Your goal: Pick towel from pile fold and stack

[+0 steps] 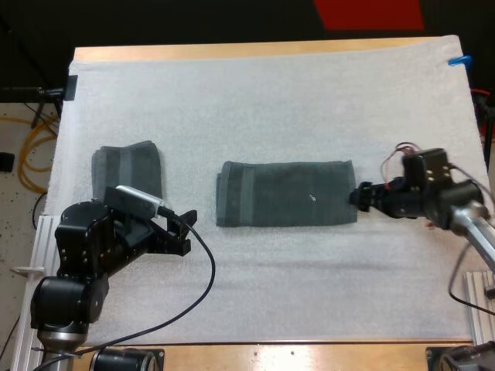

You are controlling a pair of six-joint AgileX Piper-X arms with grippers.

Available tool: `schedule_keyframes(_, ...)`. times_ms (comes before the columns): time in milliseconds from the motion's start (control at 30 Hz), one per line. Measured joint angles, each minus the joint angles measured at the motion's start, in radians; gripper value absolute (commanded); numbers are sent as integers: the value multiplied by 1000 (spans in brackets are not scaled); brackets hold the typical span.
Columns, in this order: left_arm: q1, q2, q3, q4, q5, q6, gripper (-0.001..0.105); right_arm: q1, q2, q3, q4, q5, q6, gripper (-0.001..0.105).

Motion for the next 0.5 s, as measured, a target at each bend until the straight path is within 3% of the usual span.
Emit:
schedule_keyframes(233, 0, 0, 0, 12, 0, 0, 66, 0, 169, -62, -68, -149, 0, 78)
schedule_keyframes(500, 0, 0, 0, 12, 0, 0, 66, 0, 293, -145, -77, -166, 0, 78)
